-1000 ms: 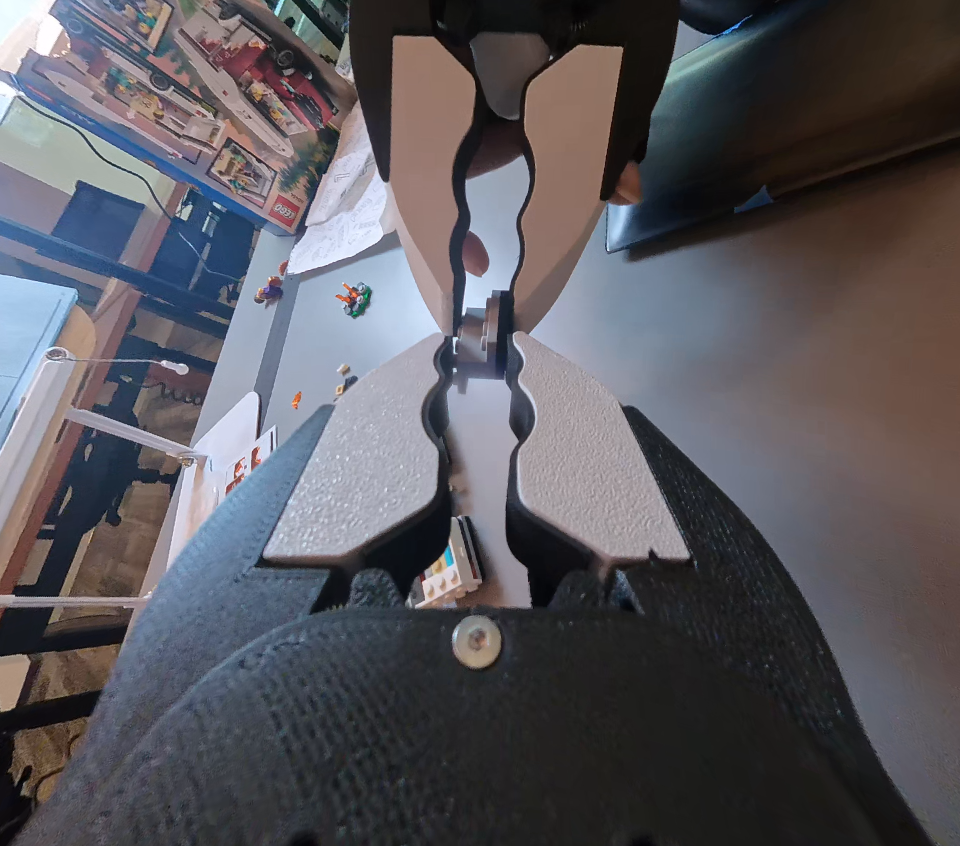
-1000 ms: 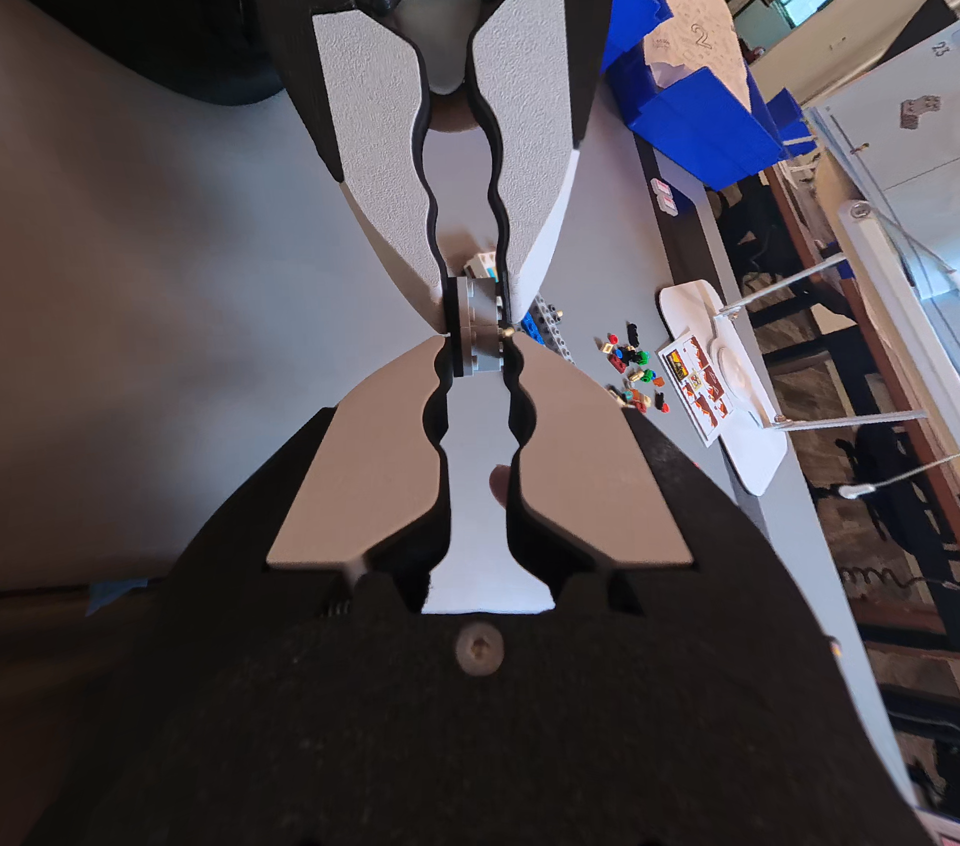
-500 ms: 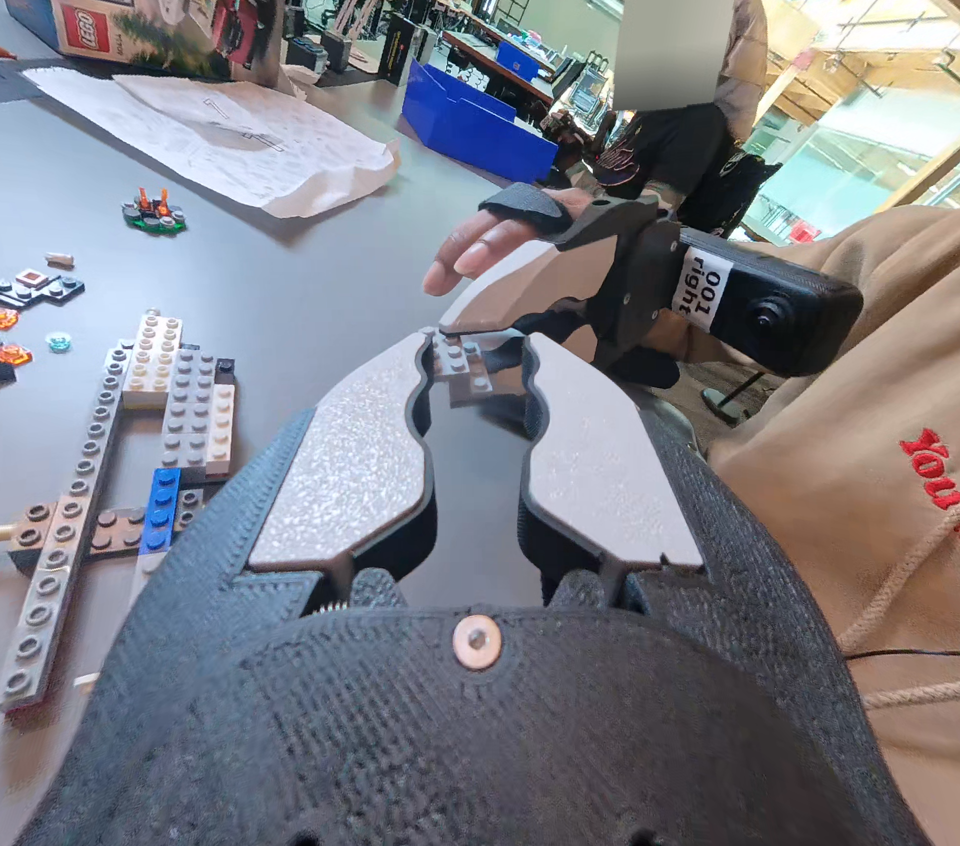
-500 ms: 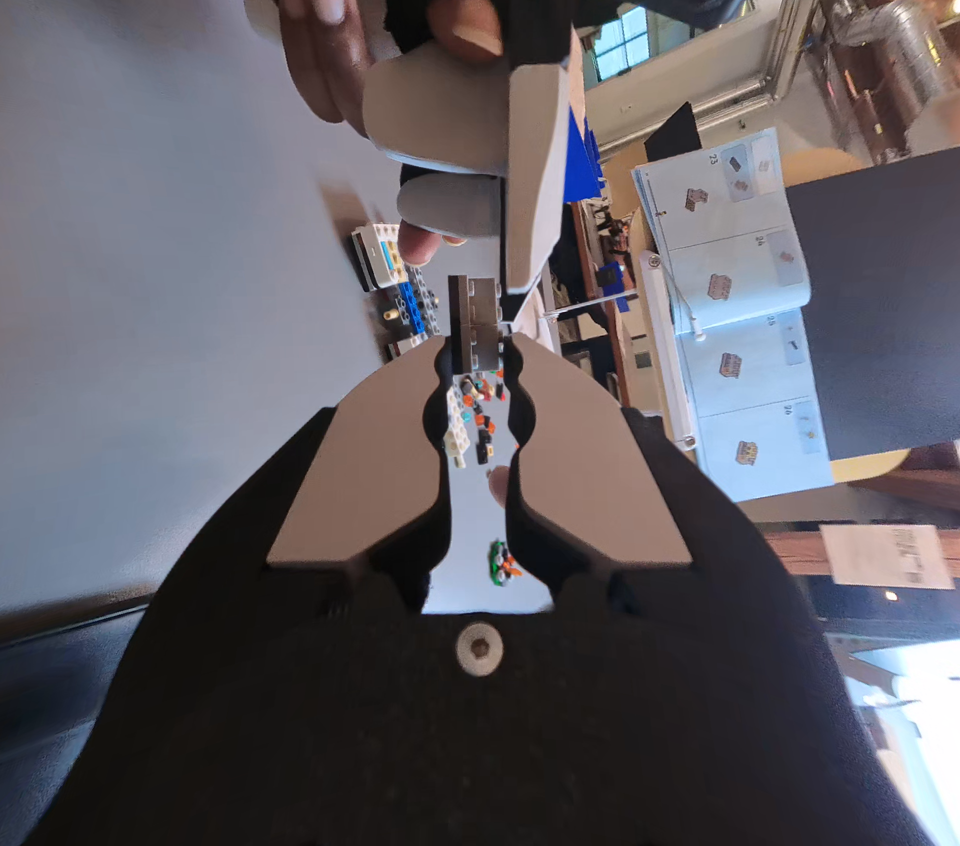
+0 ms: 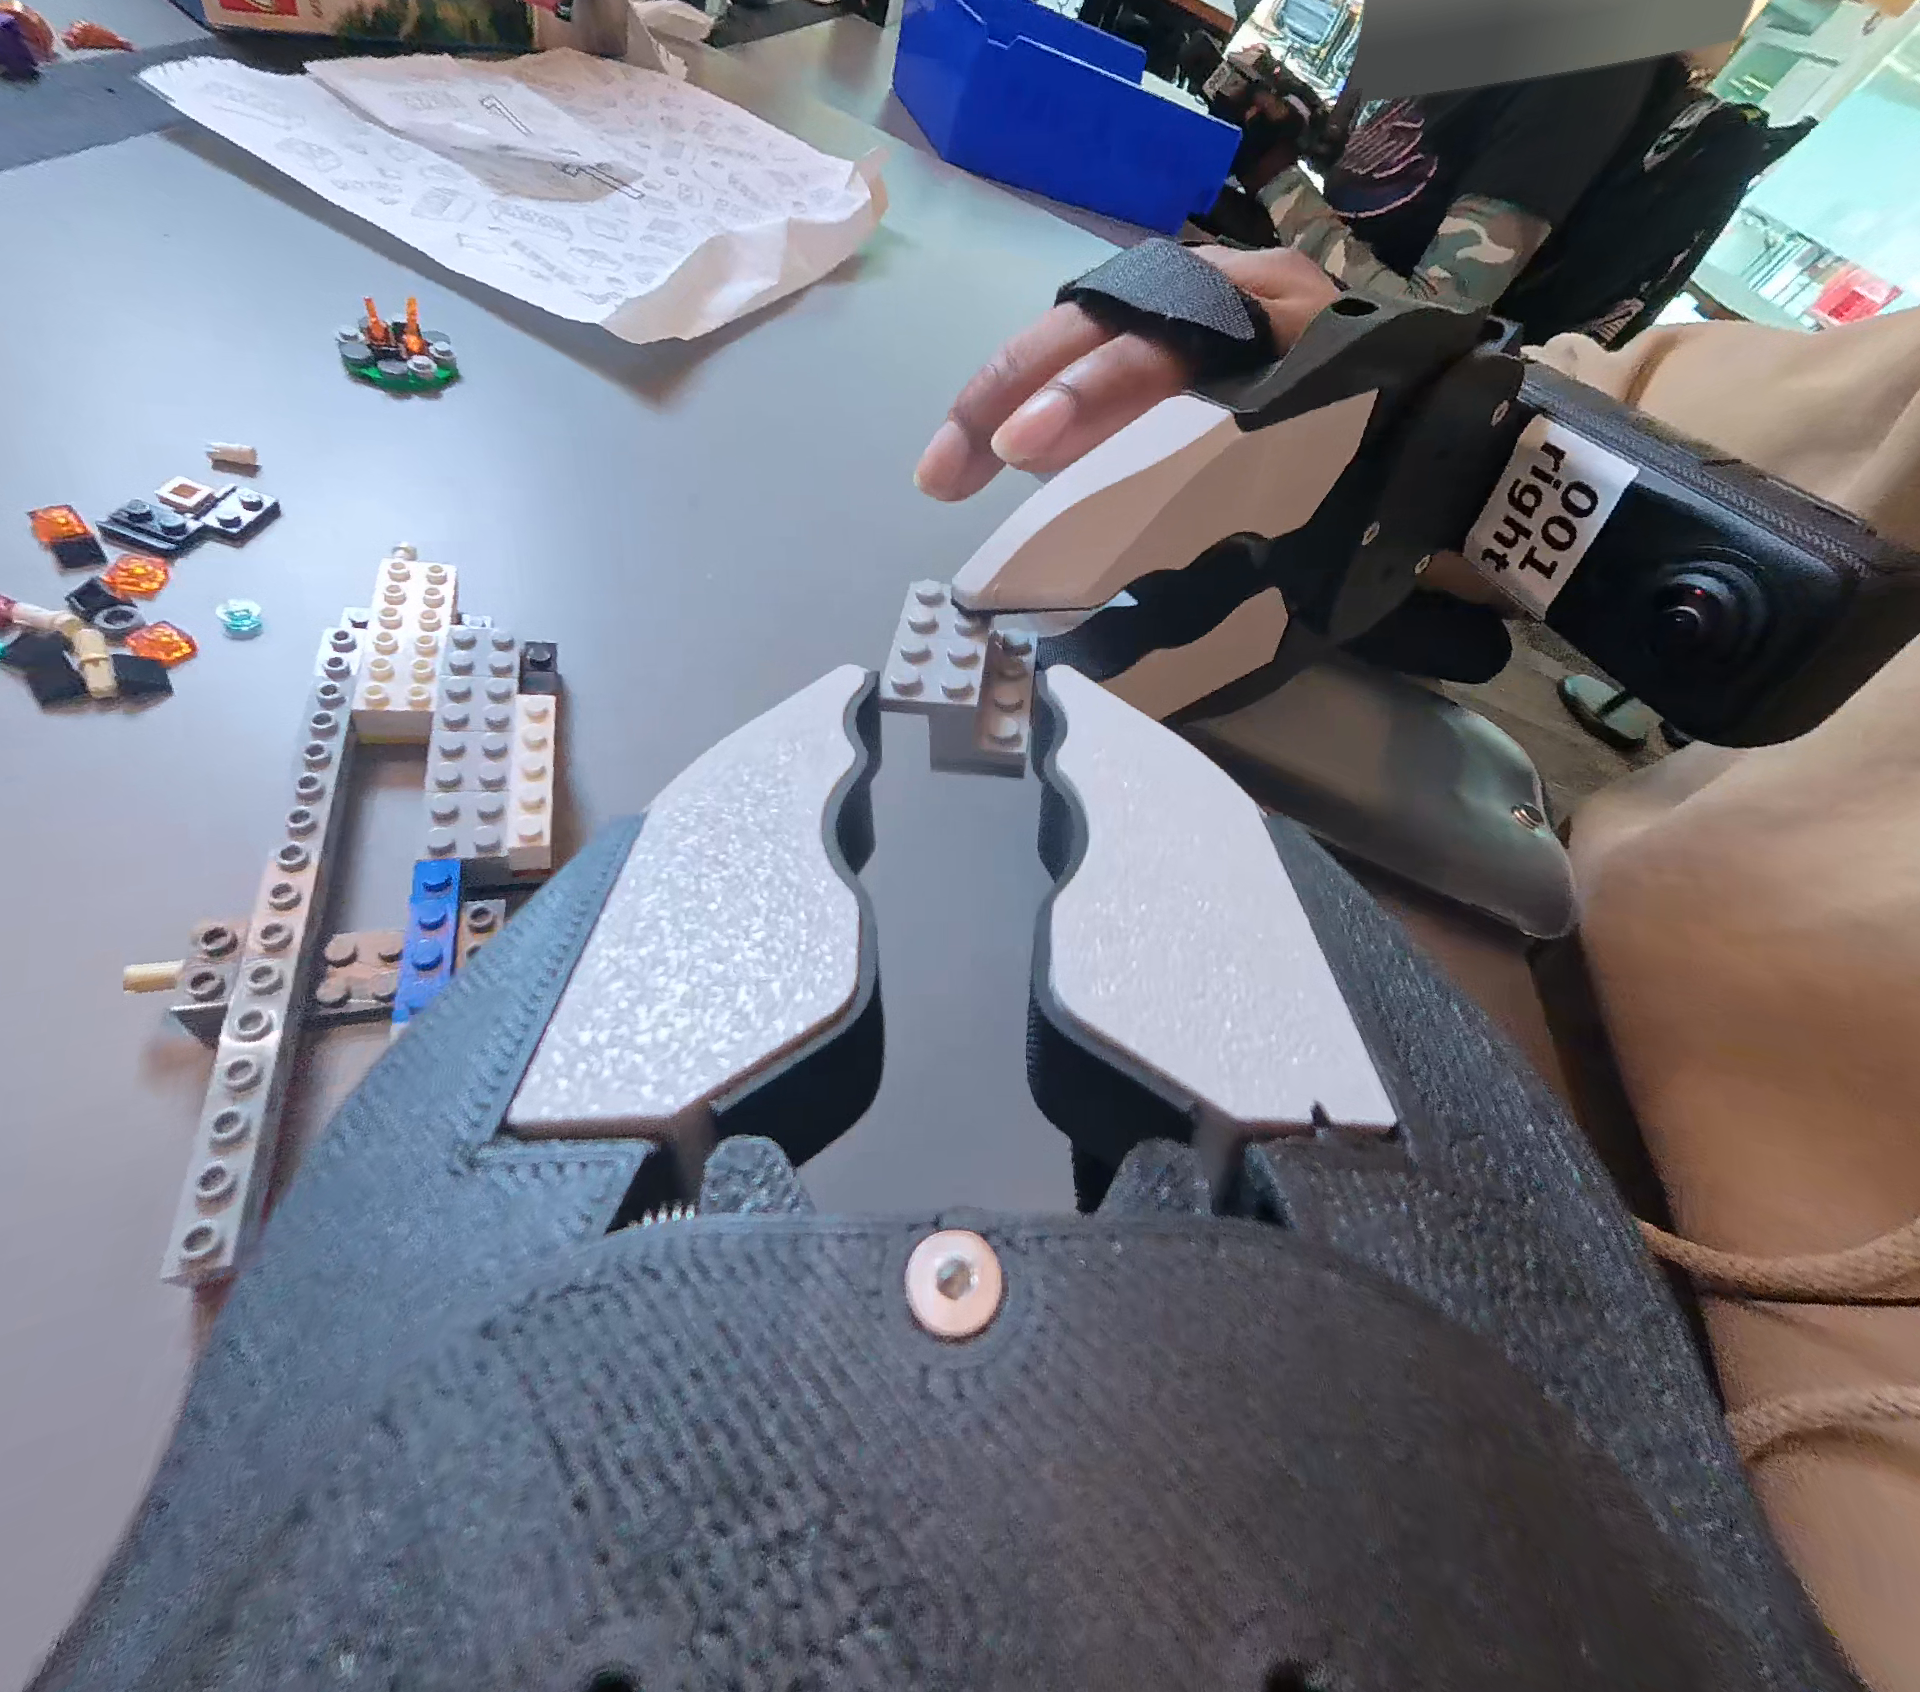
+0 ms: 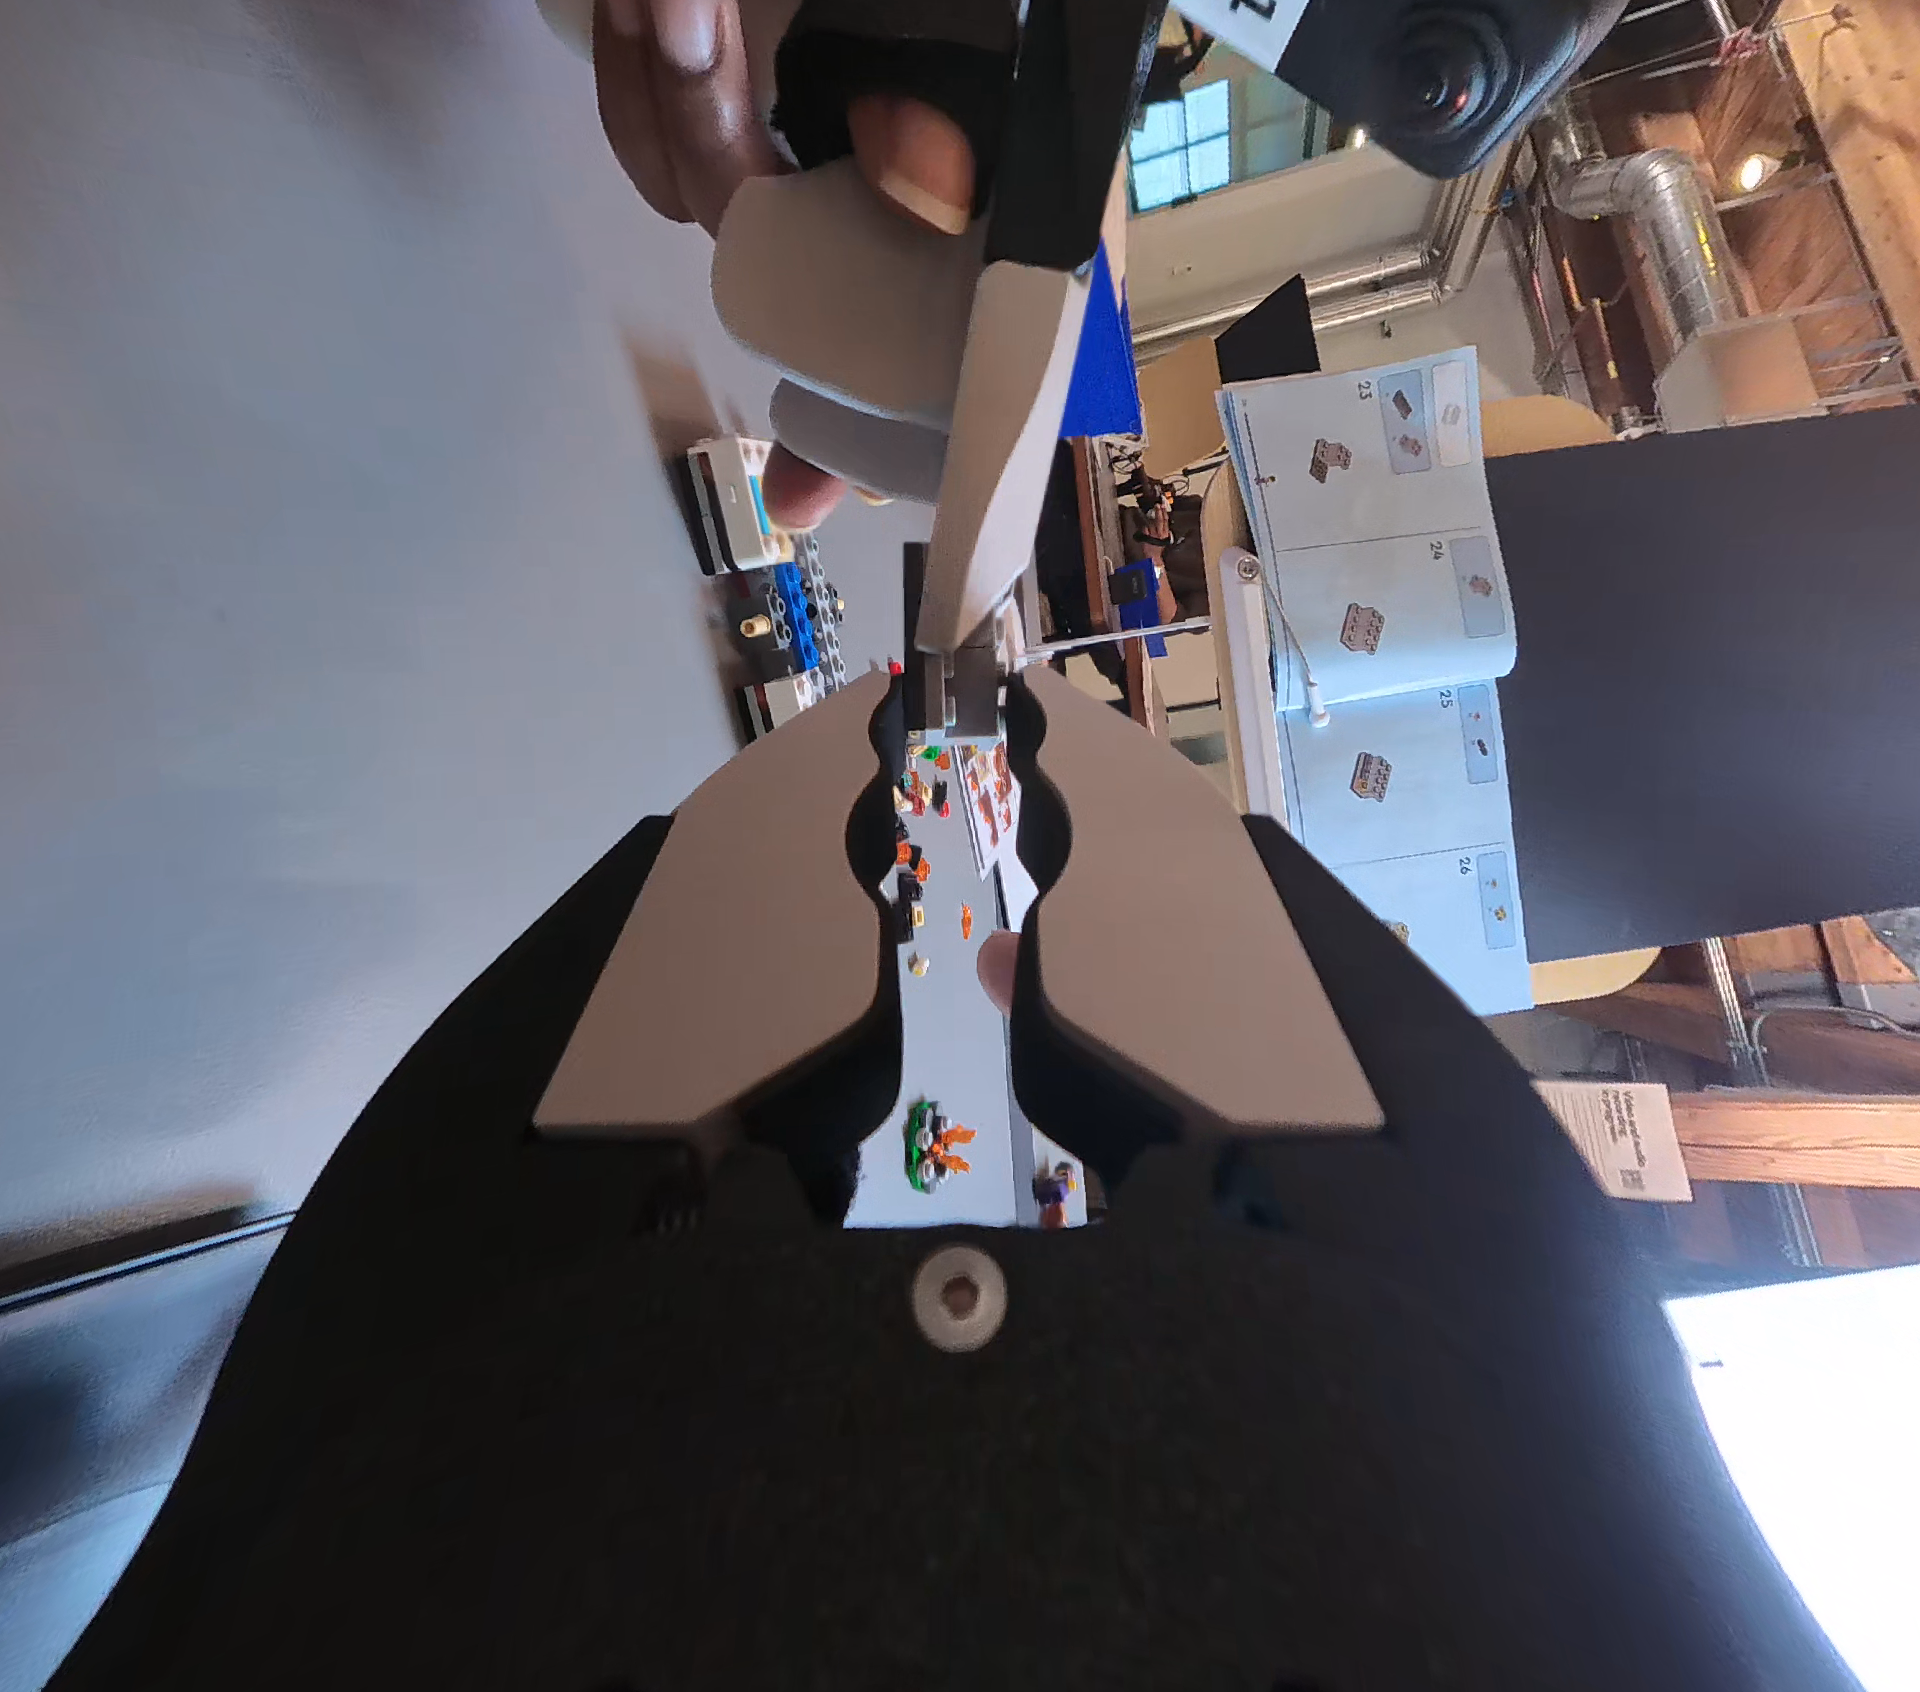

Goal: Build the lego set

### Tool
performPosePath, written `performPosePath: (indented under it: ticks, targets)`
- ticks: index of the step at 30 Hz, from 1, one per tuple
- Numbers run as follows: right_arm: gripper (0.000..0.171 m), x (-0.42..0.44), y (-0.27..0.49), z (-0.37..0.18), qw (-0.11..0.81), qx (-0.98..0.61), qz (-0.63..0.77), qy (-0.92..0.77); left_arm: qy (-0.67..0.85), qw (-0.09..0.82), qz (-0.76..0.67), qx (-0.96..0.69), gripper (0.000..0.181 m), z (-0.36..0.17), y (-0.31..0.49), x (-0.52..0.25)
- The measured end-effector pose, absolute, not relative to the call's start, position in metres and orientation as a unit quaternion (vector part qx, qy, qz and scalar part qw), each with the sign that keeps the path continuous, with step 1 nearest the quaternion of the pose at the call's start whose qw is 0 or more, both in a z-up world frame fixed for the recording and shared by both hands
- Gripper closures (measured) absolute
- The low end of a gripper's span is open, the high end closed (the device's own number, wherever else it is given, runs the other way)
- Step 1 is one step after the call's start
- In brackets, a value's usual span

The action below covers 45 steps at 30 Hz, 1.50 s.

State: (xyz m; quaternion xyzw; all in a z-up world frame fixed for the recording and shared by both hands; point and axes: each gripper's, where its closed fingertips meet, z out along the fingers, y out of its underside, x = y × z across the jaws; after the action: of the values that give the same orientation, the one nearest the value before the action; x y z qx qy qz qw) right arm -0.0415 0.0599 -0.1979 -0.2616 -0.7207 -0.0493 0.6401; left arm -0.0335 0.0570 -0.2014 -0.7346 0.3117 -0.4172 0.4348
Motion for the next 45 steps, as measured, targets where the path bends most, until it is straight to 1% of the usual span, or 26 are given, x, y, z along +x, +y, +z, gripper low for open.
performPosePath:
  ticks: [5,8,10,13,15,17,21,24,26,28,33,36,38,40,43,45]
  targets:
    - [0.153,-0.041,0.059,-0.200,0.634,-0.263,-0.037,-0.726,0.323,0.436,-0.410,-0.733,0.154,-0.202,0.056,-0.033]
    - [0.150,-0.039,0.055,-0.208,0.607,-0.275,0.000,-0.746,0.353,0.433,-0.389,-0.733,0.154,-0.208,0.054,-0.033]
    - [0.146,-0.036,0.053,-0.217,0.560,-0.322,0.066,-0.761,0.393,0.440,-0.343,-0.731,0.154,-0.217,0.053,-0.034]
    - [0.141,-0.028,0.048,-0.225,0.465,-0.418,0.209,-0.752,0.443,0.441,-0.293,-0.723,0.154,-0.229,0.051,-0.034]
    - [0.137,-0.026,0.048,-0.226,0.411,-0.469,0.291,-0.726,0.468,0.441,-0.280,-0.713,0.154,-0.234,0.047,-0.030]
    - [0.137,-0.023,0.043,-0.233,0.359,-0.492,0.336,-0.718,0.487,0.445,-0.276,-0.699,0.154,-0.235,0.042,-0.023]
    - [0.145,-0.021,0.035,-0.249,0.328,-0.489,0.325,-0.740,0.515,0.437,-0.261,-0.690,0.155,-0.243,0.036,-0.017]
    - [0.146,-0.018,0.033,-0.256,0.308,-0.493,0.312,-0.752,0.526,0.417,-0.252,-0.697,0.155,-0.251,0.033,-0.018]
    - [0.146,-0.014,0.033,-0.263,0.288,-0.499,0.292,-0.763,0.527,0.416,-0.250,-0.698,0.148,-0.252,0.034,-0.020]
    - [0.146,-0.010,0.034,-0.271,0.270,-0.505,0.268,-0.775,0.522,0.417,-0.253,-0.699,0.146,-0.249,0.035,-0.022]
    - [0.146,-0.011,0.035,-0.277,0.269,-0.503,0.221,-0.791,0.530,0.402,-0.245,-0.706,0.146,-0.257,0.033,-0.022]
    - [0.146,-0.011,0.030,-0.279,0.262,-0.493,0.207,-0.803,0.541,0.389,-0.233,-0.709,0.150,-0.265,0.031,-0.018]
    - [0.144,-0.011,0.029,-0.279,0.261,-0.492,0.205,-0.805,0.549,0.379,-0.219,-0.712,0.158,-0.272,0.030,-0.019]
    - [0.140,-0.010,0.028,-0.278,0.257,-0.495,0.218,-0.801,0.553,0.374,-0.209,-0.714,0.156,-0.275,0.030,-0.019]
    - [0.134,-0.009,0.031,-0.268,0.257,-0.505,0.244,-0.787,0.540,0.389,-0.217,-0.715,0.151,-0.263,0.033,-0.025]
    - [0.134,-0.009,0.037,-0.254,0.273,-0.511,0.267,-0.770,0.503,0.428,-0.226,-0.716,0.151,-0.242,0.047,-0.037]
